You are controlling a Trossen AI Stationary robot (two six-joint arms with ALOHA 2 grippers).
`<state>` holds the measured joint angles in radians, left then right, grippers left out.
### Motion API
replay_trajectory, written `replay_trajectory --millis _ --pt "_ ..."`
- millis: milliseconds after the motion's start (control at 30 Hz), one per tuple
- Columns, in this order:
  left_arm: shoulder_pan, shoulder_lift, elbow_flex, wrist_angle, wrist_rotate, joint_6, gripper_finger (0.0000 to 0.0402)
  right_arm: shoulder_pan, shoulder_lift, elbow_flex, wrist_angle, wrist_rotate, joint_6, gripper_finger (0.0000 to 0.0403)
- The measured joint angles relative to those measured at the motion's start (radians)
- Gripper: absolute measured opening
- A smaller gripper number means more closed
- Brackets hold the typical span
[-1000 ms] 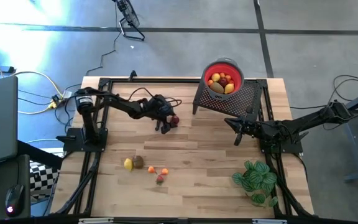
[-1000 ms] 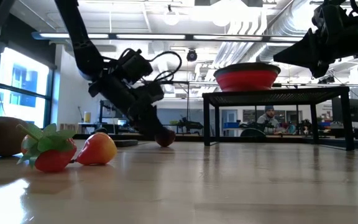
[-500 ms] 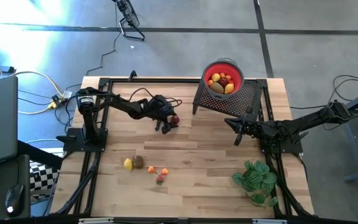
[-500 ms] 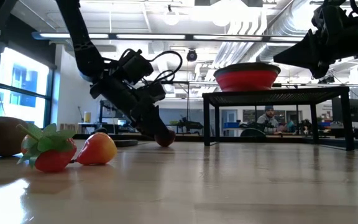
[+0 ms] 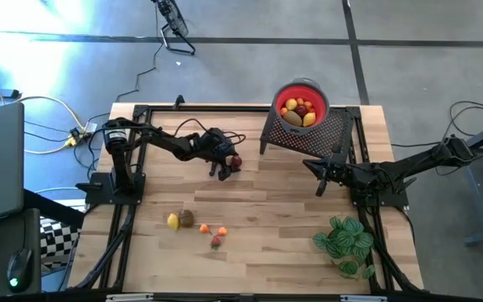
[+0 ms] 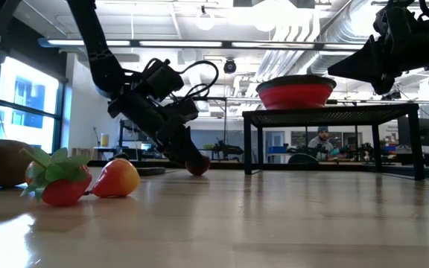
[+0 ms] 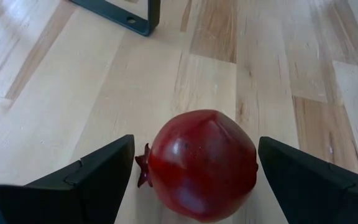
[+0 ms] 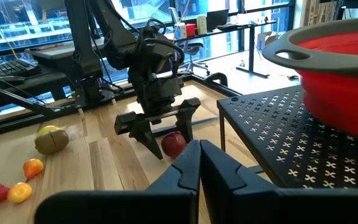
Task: Pick & Place Fruit
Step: Put the red pomegranate into the red strainer bowl on the shelf
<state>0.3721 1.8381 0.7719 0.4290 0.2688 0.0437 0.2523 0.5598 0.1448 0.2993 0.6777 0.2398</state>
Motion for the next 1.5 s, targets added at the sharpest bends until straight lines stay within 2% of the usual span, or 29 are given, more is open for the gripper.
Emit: replay_trajectory --millis 300,600,867,1500 --pt "0.000 0.000 0.000 0.000 0.000 0.000 0.0333 0.000 0.000 0.000 0.000 0.000 0.000 0.0002" --pt "0.000 -0.001 0.000 0.000 0.000 -0.026 0.0285 0.000 0.000 0.000 -0.002 0.000 0.000 0.0003" --pt "0.000 -0.001 0.000 0.000 0.000 -0.026 0.0264 0.000 0.000 0.000 -0.002 0.000 0.000 0.0003" --pt "0.000 -0.001 0.000 0.014 -0.001 -0.052 0.0257 0.000 0.000 0.000 -0.006 0.000 0.000 0.0003"
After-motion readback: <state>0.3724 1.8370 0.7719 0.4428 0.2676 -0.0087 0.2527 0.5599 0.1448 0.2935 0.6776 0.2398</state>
